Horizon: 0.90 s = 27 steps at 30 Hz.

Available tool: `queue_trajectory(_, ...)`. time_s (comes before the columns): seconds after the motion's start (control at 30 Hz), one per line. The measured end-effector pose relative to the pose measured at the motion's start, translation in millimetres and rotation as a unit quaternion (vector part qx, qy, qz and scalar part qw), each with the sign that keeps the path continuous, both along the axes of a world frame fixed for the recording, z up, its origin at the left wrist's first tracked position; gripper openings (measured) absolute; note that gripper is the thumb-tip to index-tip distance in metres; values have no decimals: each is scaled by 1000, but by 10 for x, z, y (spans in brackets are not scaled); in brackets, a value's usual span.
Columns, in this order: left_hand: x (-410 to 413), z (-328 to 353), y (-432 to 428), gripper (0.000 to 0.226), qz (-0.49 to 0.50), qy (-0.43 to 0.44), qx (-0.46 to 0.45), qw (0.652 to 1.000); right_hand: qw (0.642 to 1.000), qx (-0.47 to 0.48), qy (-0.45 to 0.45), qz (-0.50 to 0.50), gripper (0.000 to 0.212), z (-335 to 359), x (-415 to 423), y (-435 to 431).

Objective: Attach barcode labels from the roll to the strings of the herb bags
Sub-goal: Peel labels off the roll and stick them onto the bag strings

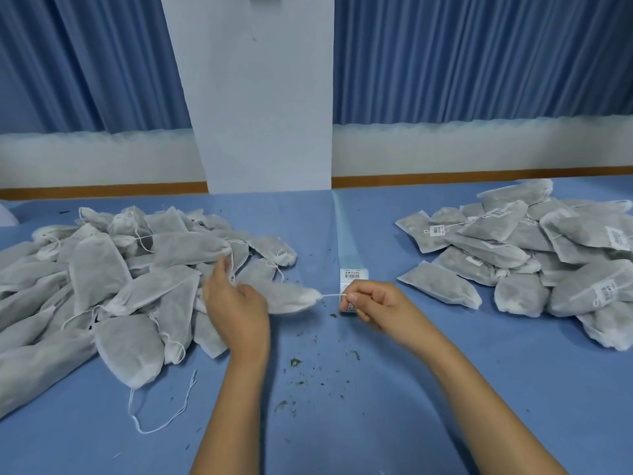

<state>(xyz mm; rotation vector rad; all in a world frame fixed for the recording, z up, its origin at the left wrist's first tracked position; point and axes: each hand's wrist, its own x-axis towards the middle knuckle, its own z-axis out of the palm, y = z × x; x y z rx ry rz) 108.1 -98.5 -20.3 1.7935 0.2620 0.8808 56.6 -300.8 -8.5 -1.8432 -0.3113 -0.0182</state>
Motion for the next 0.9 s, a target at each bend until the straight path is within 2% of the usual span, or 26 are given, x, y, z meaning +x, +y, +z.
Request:
queue_trajectory(0.03, -20, -21, -16, 41, -19, -40, 78, 996, 999, -24, -21, -14, 30, -54, 13, 16)
queue_trajectory(0.1, -129, -10, -134, 23, -177, -98, 125, 971, 994, -86, -61, -30, 30, -121, 42, 51)
queue_trajectory(0.17, -230, -4, -294, 21, -367, -43, 139, 919, 991, -89, -90, -42, 28, -129, 69, 38)
queue_trajectory(0.23, -261, -52, -427, 14, -454, 48, 145, 878, 989, -78, -113, -57, 24, -112, 74, -25)
queue_trajectory(0.3, -235, -88, -458, 13, -460, 66, 131, 876, 982, -99, -142, -81, 21, -103, 61, -102)
queue_trajectory(0.43, -140, -33, -389, 19, -428, 50, 123, 894, 958, -171, -188, -136, 21, -109, 101, -180)
queue_trajectory(0.53, -131, -7, -376, 20, -422, 50, 121, 897, 951, -183, -203, -144, 18, -136, 104, -149)
queue_trajectory(0.6, -144, -24, -336, 24, -419, 61, 109, 899, 956, -158, -195, -149, 14, -146, 94, -183)
queue_trajectory(0.7, -154, -17, -217, 25, -448, 77, 26, 890, 958, -101, -192, -186, 13, -108, 106, -355)
queue_trajectory(0.83, -192, 65, -180, 18, -515, 32, -90, 852, 946, -143, -192, -216, 13, -139, 110, -360)
queue_trajectory(0.9, -215, 73, -234, 17, -513, 3, -112, 851, 948, -176, -182, -193, 14, -191, 106, -227)
